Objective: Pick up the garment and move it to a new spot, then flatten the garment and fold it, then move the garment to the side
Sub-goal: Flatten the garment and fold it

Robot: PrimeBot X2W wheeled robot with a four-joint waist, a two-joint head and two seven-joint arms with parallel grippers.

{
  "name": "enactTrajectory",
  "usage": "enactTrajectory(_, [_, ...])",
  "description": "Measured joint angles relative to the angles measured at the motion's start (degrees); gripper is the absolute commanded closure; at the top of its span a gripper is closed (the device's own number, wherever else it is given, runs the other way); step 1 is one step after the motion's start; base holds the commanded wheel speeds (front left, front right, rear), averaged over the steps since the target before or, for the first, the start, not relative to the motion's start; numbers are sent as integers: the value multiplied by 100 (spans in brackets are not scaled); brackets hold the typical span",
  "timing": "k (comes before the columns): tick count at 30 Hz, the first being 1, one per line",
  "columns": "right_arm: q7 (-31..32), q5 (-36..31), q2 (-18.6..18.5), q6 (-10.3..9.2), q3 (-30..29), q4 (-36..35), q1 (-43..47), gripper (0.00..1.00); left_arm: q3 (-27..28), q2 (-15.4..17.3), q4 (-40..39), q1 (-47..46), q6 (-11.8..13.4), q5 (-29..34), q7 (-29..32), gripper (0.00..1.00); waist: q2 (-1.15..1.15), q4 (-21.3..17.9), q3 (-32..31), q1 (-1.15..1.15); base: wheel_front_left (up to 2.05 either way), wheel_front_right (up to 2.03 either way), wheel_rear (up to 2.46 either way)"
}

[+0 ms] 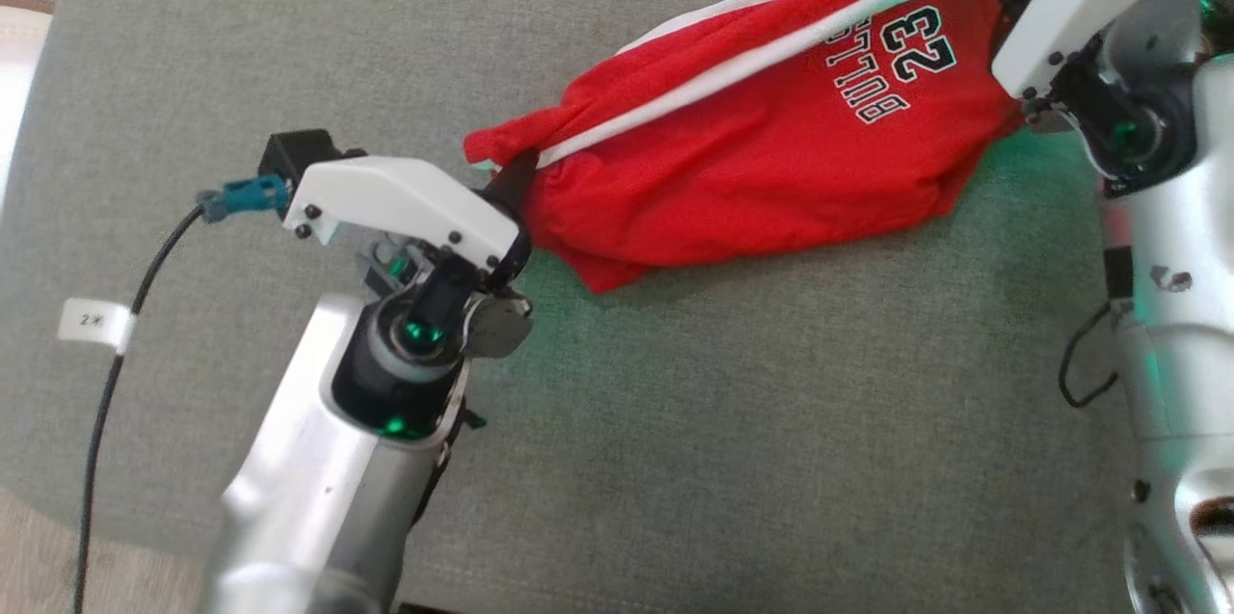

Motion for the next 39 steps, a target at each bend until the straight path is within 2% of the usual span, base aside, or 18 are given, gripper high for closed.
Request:
enactTrajectory(12, [-495,-241,-30,1,288,856,-344,100,-48,-109,709,-471,-224,-92,-278,100,0,94,145,-1,0,0,0])
enactTrajectory(13, [-543,-271,-31,1,298,899,-348,60,-54,-111,748,-500,-248,-91,-312,62,0,90,163,-1,0,0,0])
enactTrajectory(14, [-604,-288,-32,0,291,932,-351,2,-58,-115,798,-542,-271,-86,-355,31,0,87,177,-2,0,0,0])
enactTrajectory(15, [-649,-307,-37,0,287,960,-359,0,-59,-118,836,-576,-277,-78,-393,0,0,84,190,-2,0,0,0])
enactTrajectory(21, [-1139,-435,-114,0,209,1003,-579,0,-53,-118,868,-637,-459,-29,-624,0,0,32,267,-1,0,0,0])
enactTrajectory(22, [-1202,-432,-152,1,221,956,-581,0,-86,-79,804,-628,-556,56,-699,0,0,20,270,-1,0,0,0])
enactTrajectory(26, [-1346,-393,-412,1,378,625,-512,0,-608,477,231,-570,-1133,1099,-1299,0,0,-19,232,-1,0,0,0])
enactTrajectory(30, [-1294,-467,-773,0,536,194,-163,0,-1036,1021,-282,-145,-1441,2242,-2175,0,0,-32,140,-2,0,0,0])
enactTrajectory(34, [-1139,-519,-928,1,526,-22,396,0,-1305,1336,-458,167,-1386,3423,-3223,0,0,-5,10,-2,0,0,0])
enactTrajectory(36, [-972,-520,-923,1,511,-125,589,0,-1318,1367,-522,264,-1212,3743,-3660,0,1,22,-9,-4,0,0,0])
enactTrajectory(39, [-678,-595,-854,0,500,-136,748,0,-1339,1345,-445,606,-1009,4234,-3956,0,1,95,-58,-3,0,0,0])
